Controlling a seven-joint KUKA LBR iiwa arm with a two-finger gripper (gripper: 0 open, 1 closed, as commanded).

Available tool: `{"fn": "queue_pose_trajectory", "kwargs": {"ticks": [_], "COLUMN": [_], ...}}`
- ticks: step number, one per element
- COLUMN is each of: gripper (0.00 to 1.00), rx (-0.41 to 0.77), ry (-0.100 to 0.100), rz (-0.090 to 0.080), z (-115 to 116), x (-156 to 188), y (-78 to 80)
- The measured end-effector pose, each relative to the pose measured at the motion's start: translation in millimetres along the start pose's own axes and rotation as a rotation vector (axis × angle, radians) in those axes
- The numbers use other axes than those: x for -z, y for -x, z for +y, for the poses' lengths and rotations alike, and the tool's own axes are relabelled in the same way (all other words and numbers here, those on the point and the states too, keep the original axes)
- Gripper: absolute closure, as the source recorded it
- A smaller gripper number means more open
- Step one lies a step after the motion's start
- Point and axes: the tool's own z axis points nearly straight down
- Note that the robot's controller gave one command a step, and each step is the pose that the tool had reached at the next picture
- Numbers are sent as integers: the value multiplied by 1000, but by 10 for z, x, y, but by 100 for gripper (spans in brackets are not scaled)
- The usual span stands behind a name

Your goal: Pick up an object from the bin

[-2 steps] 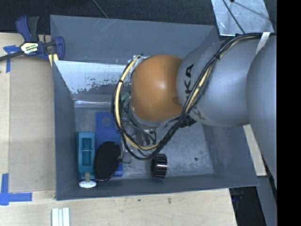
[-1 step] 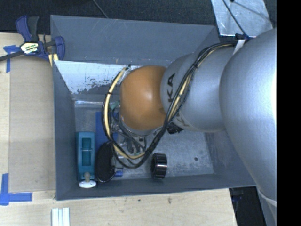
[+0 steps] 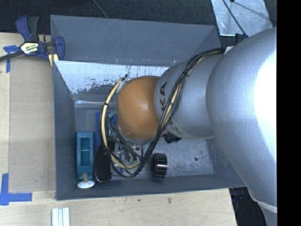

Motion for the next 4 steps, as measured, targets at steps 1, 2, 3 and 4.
{"fn": "queue_pose_trajectory", "kwargs": {"ticks": [1,2,3,4], "gripper": [0,0,0,0], "rx": [-150,-133,-98,-219], "ry": [0,8,3,-5], "rz": [-1,-2,-4,2], "z": [-38,-424,-766,-382], "x": [-124,-82,-176,-251], "y": [-39,128,186,123]}}
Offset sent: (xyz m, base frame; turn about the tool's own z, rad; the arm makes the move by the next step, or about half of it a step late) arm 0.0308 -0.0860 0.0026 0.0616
